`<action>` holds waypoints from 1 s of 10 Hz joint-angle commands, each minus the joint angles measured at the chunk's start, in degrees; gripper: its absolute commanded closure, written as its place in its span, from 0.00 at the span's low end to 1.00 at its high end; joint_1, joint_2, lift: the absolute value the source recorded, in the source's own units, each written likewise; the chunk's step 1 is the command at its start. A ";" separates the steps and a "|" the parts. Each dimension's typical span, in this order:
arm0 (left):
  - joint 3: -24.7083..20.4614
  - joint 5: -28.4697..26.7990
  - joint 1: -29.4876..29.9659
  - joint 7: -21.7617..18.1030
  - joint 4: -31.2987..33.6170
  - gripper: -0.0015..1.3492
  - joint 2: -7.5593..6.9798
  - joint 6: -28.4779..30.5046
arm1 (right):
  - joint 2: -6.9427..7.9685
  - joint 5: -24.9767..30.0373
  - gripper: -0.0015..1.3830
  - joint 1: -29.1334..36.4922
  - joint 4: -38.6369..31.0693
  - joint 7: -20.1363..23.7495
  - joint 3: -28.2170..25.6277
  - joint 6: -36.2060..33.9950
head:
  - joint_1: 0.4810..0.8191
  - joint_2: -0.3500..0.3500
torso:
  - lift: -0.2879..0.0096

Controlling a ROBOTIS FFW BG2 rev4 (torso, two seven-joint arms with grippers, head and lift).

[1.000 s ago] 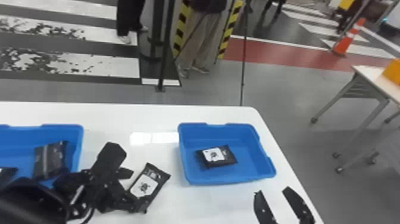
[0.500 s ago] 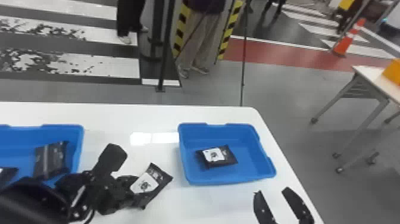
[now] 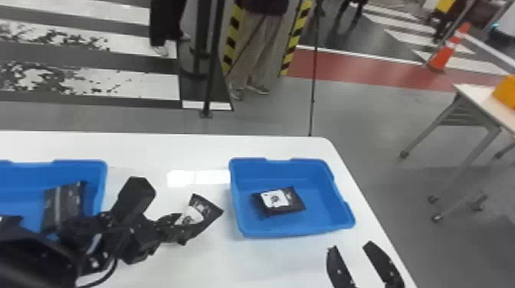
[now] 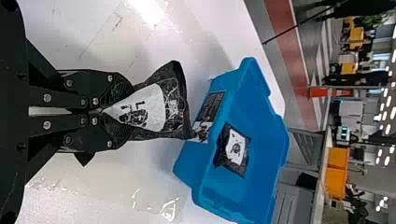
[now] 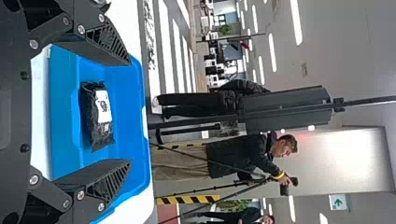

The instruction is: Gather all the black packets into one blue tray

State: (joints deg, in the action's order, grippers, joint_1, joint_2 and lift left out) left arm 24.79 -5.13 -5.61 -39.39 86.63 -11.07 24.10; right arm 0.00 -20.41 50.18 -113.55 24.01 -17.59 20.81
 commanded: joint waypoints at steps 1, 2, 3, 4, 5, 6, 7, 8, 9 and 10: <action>-5.14 -0.47 2.80 -0.69 4.00 0.89 -0.18 -1.33 | 0.05 -0.04 0.22 0.02 0.00 0.08 0.00 -0.14 | 0.63 0.00 | 0.60; -10.28 -1.39 6.03 -1.31 8.08 0.89 -0.18 -1.75 | 0.05 -0.04 0.22 0.02 0.00 0.16 0.00 -0.14 | 0.63 0.00 | 0.60; -16.11 -2.53 9.83 -1.83 13.14 0.89 -0.18 -1.47 | 0.05 -0.04 0.22 0.02 0.00 0.25 0.11 -0.28 | 0.63 0.00 | 0.60; -21.71 -3.56 13.76 -2.54 17.22 0.89 -0.18 -1.47 | 0.05 0.07 0.22 0.02 0.00 0.25 0.23 -0.56 | 0.63 0.00 | 0.60; -26.85 -3.56 17.28 -3.15 20.88 0.89 -0.18 -1.61 | 0.05 0.07 0.22 0.02 0.00 0.34 0.23 -0.70 | 0.63 0.05 | 0.60; -31.30 -3.67 20.37 -3.59 24.67 0.89 -0.09 -1.89 | 0.05 0.07 0.22 0.02 0.00 0.34 0.34 -0.98 | 0.63 0.10 | 0.60; -35.19 -3.67 23.47 -3.85 28.05 0.89 0.17 -2.45 | 0.05 0.07 0.22 -0.12 0.00 0.34 0.57 -1.12 | 0.63 0.18 | 0.60; -38.62 -3.90 26.14 -4.03 30.44 0.89 0.79 -2.59 | 0.05 0.07 0.22 -0.12 0.00 0.43 0.57 -1.26 | 0.63 0.25 | 0.60; -41.47 -4.01 27.69 -4.12 31.00 0.89 1.23 -3.29 | 0.05 0.07 0.22 -0.12 0.00 0.43 0.68 -1.54 | 0.63 0.33 | 0.60; -43.42 -4.47 28.53 -4.12 31.00 0.87 1.40 -3.58 | 0.05 0.19 0.22 -0.26 0.00 0.51 0.80 -1.68 | 0.63 0.39 | 0.60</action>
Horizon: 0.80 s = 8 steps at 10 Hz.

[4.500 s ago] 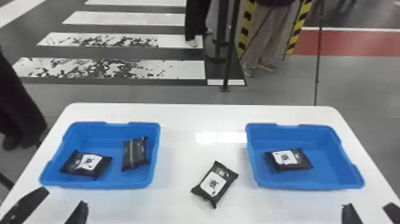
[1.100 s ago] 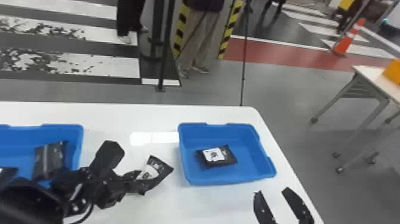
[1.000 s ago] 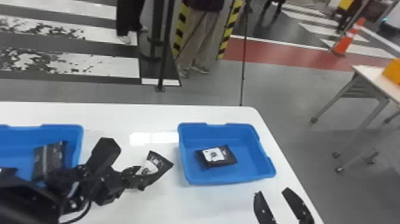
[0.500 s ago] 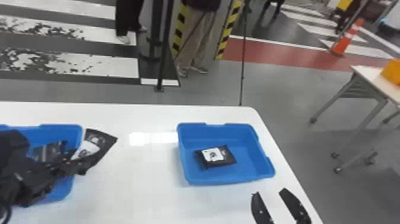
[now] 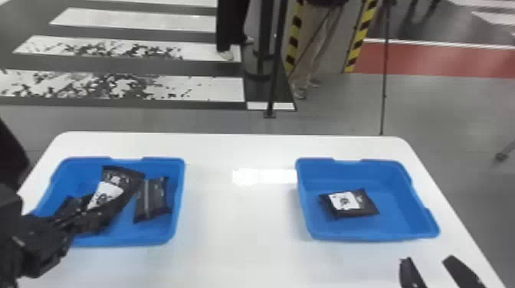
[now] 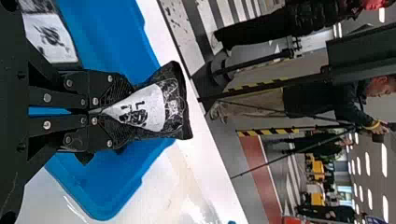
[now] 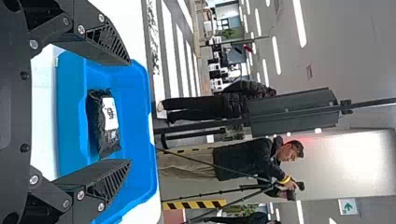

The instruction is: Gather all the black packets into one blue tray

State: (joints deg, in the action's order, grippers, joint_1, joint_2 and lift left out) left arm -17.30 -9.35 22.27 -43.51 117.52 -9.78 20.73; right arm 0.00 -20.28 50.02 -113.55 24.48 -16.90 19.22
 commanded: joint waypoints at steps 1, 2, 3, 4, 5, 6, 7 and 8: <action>-3.16 -1.27 0.65 0.09 0.11 0.54 0.20 -0.35 | 0.05 0.06 0.22 -0.25 0.13 0.13 0.21 -0.24 | 0.63 0.42 | 0.60; -4.64 -2.30 0.37 0.26 0.11 0.14 0.28 -1.19 | 0.05 0.06 0.22 -0.53 0.42 0.40 0.21 -0.38 | 0.63 0.47 | 0.60; -5.44 -2.87 0.37 0.70 0.11 0.04 0.37 -3.02 | 0.05 0.29 0.22 -0.81 0.70 0.75 0.21 -0.52 | 0.63 0.53 | 0.60; -5.67 -2.99 0.51 1.14 -0.03 0.10 0.46 -4.71 | 0.05 1.09 0.22 -1.37 0.56 1.36 0.21 -0.66 | 0.63 0.57 | 0.60; -5.90 -3.22 0.79 1.49 -0.03 0.14 0.64 -6.53 | 0.05 2.00 0.22 -1.93 0.56 1.98 0.21 -1.22 | 0.63 0.58 | 0.60; -5.67 -0.59 2.48 1.67 -0.03 0.14 0.64 -11.03 | 0.05 4.06 0.22 -2.21 -0.57 2.42 0.21 -2.49 | 0.63 0.59 | 0.60; -5.21 2.73 5.29 2.02 0.25 0.14 0.99 -14.83 | 0.05 6.57 0.22 -2.50 -2.40 2.68 0.10 -4.45 | 0.63 0.60 | 0.60; -5.21 4.90 9.37 3.25 3.21 0.14 1.95 -15.39 | 0.05 8.17 0.22 -3.06 -3.80 2.95 0.10 -7.13 | 0.63 0.58 | 0.60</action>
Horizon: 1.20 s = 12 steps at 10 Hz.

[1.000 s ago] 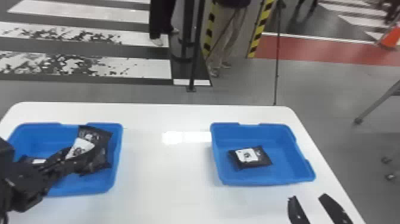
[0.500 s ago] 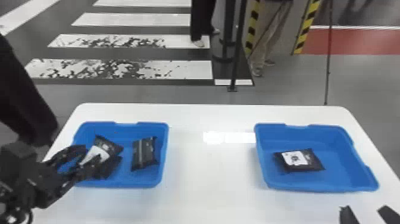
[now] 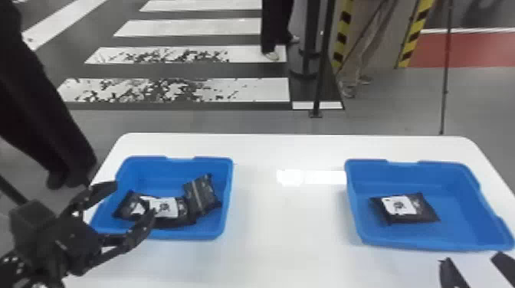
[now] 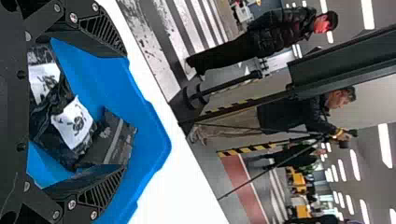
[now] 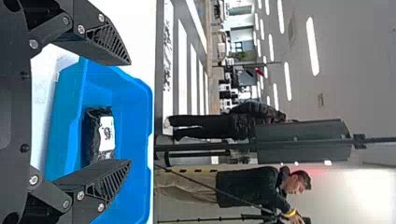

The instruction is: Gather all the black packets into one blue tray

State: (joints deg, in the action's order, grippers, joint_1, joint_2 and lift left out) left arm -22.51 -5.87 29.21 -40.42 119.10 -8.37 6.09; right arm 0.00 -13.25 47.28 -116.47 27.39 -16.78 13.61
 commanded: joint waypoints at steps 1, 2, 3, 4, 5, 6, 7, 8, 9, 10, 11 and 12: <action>0.11 4.61 6.50 0.87 3.73 0.14 1.34 -3.56 | 0.05 2.29 0.22 -0.88 -2.01 0.38 -0.13 -4.46 | 0.63 0.56 | 0.60; 0.34 9.98 10.72 1.13 3.87 0.14 1.78 -8.06 | 0.05 3.20 0.22 -2.15 -2.57 0.74 -0.13 -8.12 | 0.63 0.56 | 0.60; -0.12 13.98 14.66 1.22 3.87 0.14 2.22 -11.57 | 0.05 4.11 0.22 -3.55 -3.56 1.26 -0.25 -11.91 | 0.63 0.54 | 0.60; -1.03 17.52 18.04 1.22 3.87 0.14 2.66 -15.79 | 0.05 4.68 0.22 -5.10 -4.40 1.35 -0.25 -15.57 | 0.63 0.52 | 0.60; -1.49 20.04 20.57 1.22 3.87 0.14 2.74 -18.75 | 0.05 4.46 0.22 -7.35 -3.56 1.97 -0.36 -17.68 | 0.63 0.52 | 0.60; -1.60 21.75 22.68 1.22 3.87 0.14 3.01 -20.43 | -0.26 5.14 0.22 -9.60 -3.27 2.93 -0.59 -19.79 | 0.63 0.53 | 0.60; -1.60 23.35 24.50 1.22 3.87 0.14 3.45 -21.14 | -0.79 6.40 0.22 -11.71 -3.70 3.37 -0.59 -22.60 | 0.63 0.55 | 0.60; -1.60 23.92 25.21 1.22 3.73 0.14 3.71 -20.71 | -1.14 6.28 0.22 -13.82 -3.13 3.90 -0.59 -24.43 | 0.63 0.55 | 0.60; -1.26 23.92 25.35 1.22 3.73 0.14 3.71 -20.71 | -1.49 6.74 0.22 -16.49 -1.59 4.52 -0.59 -26.82 | 0.63 0.56 | 0.60; -0.92 24.04 25.07 1.22 3.59 0.14 3.71 -20.71 | -2.29 7.08 0.22 -19.44 0.94 5.57 -0.59 -29.21 | 0.63 0.56 | 0.60; -0.80 24.26 24.93 1.22 3.59 0.14 3.62 -20.71 | -2.90 7.66 0.22 -22.54 3.34 6.71 -0.59 -30.90 | 0.63 0.55 | 0.60; -0.80 24.38 24.65 1.22 3.45 0.14 3.53 -20.71 | -3.34 8.46 0.22 -25.07 5.30 7.24 -0.59 -32.59 | 0.63 0.55 | 0.60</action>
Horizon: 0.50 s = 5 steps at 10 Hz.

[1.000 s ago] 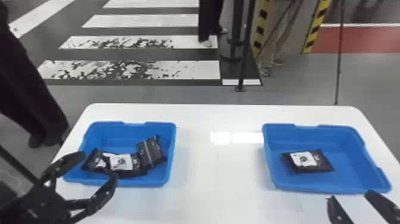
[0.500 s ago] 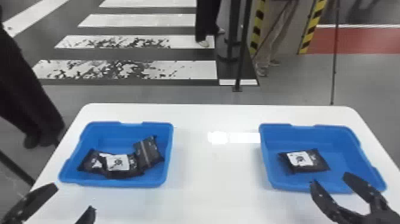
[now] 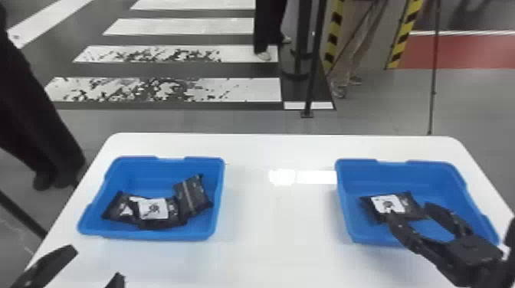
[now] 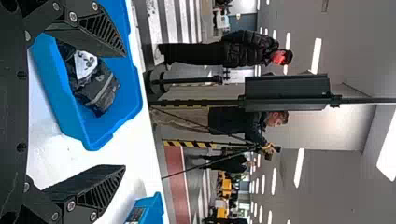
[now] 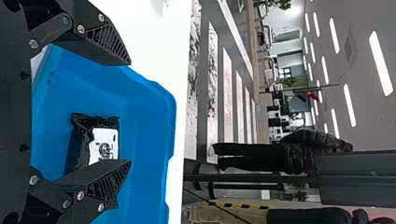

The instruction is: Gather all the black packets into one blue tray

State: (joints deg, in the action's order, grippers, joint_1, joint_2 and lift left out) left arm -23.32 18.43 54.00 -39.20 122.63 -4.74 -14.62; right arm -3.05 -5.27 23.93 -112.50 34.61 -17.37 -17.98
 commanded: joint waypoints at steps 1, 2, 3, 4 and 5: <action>0.35 0.19 -0.42 0.00 -0.22 0.14 -0.18 0.13 | -0.65 1.27 0.22 -3.82 3.16 0.19 0.00 -2.69 | 0.63 0.54 | 0.60; 0.92 0.30 -0.99 -0.09 -0.50 0.14 -0.35 0.13 | -1.35 2.29 0.22 -6.50 5.69 0.72 0.00 -4.38 | 0.63 0.53 | 0.60; 1.61 0.53 -1.55 -0.09 -0.78 0.14 -0.71 0.13 | -2.32 2.18 0.22 -9.17 9.77 1.34 0.11 -5.36 | 0.63 0.52 | 0.60; 2.07 0.65 -1.69 -0.18 -1.20 0.14 -0.88 0.27 | -3.63 2.07 0.22 -12.12 13.71 2.22 0.91 -6.63 | 0.63 0.50 | 0.60; 2.18 0.88 -1.83 -0.18 -1.34 0.14 -0.97 0.42 | -4.95 2.29 0.22 -14.93 16.94 3.01 1.94 -7.75 | 0.63 0.48 | 0.60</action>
State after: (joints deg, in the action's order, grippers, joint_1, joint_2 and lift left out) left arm -21.27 19.18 52.21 -39.37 121.43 -5.66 -14.31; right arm -7.15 -3.12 10.80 -97.70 37.49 -16.00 -25.01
